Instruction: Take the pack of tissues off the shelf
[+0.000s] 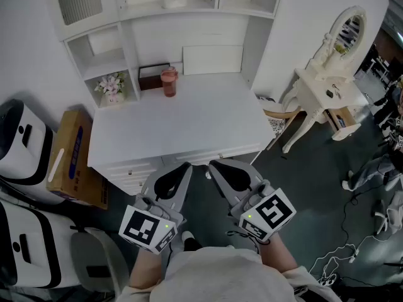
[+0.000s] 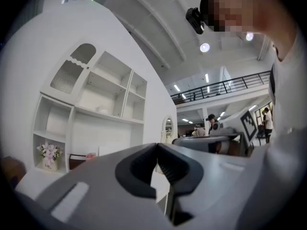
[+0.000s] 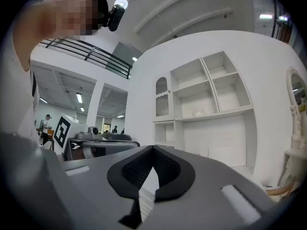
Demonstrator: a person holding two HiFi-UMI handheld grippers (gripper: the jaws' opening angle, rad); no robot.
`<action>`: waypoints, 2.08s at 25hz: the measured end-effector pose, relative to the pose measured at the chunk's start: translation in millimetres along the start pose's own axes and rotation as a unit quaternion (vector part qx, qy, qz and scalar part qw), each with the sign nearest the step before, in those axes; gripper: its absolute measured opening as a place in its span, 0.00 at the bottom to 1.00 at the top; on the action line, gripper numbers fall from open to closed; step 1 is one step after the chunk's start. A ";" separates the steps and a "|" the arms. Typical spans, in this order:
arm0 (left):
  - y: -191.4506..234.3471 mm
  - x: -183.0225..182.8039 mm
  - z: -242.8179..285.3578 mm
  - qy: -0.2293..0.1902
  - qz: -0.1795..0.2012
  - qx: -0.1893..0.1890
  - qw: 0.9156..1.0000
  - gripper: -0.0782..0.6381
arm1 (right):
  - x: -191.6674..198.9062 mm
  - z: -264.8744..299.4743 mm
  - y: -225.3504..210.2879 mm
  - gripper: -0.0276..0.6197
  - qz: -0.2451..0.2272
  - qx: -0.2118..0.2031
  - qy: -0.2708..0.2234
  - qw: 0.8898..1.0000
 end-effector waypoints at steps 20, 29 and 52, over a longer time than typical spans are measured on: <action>10.8 -1.2 -7.4 0.003 0.003 0.008 1.000 0.11 | 6.6 9.2 11.7 0.04 0.012 0.005 -0.005 1.000; 51.7 -2.8 -13.7 0.001 0.017 0.022 1.000 0.11 | 14.5 45.8 21.0 0.04 0.002 0.006 -0.025 1.000; 138.4 16.0 57.3 -0.004 0.010 0.013 1.000 0.11 | 35.2 125.5 -51.6 0.04 0.006 0.008 -0.014 1.000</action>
Point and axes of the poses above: the fingertips, and each gripper's own axes: z forward along the fingers, y to its left, x out of its underside, the point moved 4 cm from there along -z, backward along the fingers, and after that the axes turned 14 degrees about -y, right-handed, at the moved point
